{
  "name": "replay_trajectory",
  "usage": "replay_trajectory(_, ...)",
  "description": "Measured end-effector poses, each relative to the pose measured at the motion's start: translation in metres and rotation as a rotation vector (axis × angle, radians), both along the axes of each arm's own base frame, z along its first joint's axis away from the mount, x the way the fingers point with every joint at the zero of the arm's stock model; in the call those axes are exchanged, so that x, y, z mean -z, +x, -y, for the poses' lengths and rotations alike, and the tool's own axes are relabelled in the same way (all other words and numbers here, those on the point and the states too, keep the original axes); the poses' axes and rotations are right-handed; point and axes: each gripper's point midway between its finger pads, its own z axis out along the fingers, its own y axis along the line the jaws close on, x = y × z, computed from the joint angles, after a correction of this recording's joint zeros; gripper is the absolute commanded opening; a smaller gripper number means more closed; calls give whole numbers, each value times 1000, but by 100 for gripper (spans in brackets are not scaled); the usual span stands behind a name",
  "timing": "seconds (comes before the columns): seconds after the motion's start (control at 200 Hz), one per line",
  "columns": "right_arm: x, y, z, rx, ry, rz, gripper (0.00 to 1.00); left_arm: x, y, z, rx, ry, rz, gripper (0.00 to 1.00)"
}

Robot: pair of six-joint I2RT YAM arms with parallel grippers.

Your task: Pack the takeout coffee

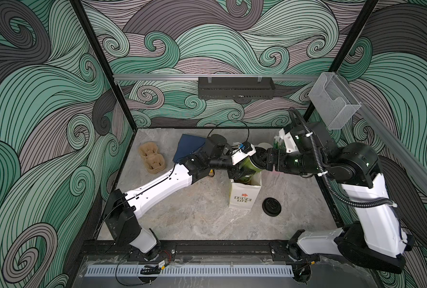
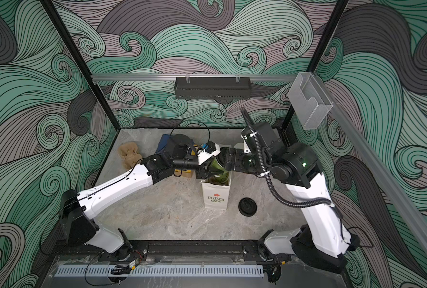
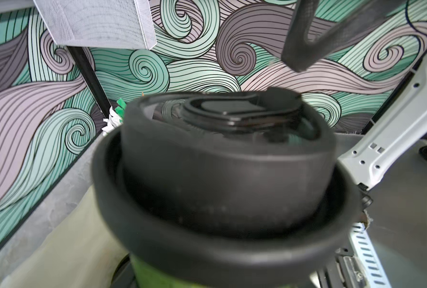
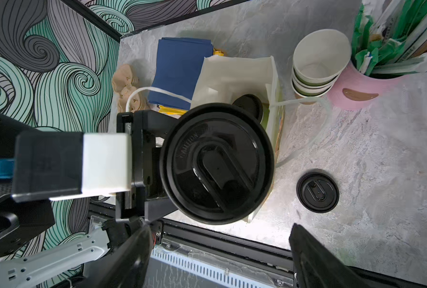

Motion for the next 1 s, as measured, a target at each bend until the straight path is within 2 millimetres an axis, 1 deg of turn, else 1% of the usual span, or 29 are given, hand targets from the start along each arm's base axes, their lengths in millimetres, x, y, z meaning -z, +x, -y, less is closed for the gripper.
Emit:
replay_trajectory(0.13,11,1,-4,-16,-23,-53,87,-2,-7,1,26,2,25,59)
replay_trajectory(0.26,18,4,-11,-33,-37,-91,84,-4,-12,2,43,3,39,59)
replay_trajectory(0.34,19,4,-11,-39,-44,-94,83,-2,-13,1,46,8,40,60)
replay_trajectory(0.41,19,3,-10,-42,-48,-95,80,0,-16,1,56,11,41,60)
replay_trajectory(0.545,18,4,-10,-44,-47,-90,77,-1,-21,2,75,10,50,60)
replay_trajectory(0.886,19,3,-12,-54,-41,-102,77,-1,-22,2,83,12,57,60)
replay_trajectory(1.001,22,3,-12,-54,-46,-110,73,2,-23,2,84,16,53,61)
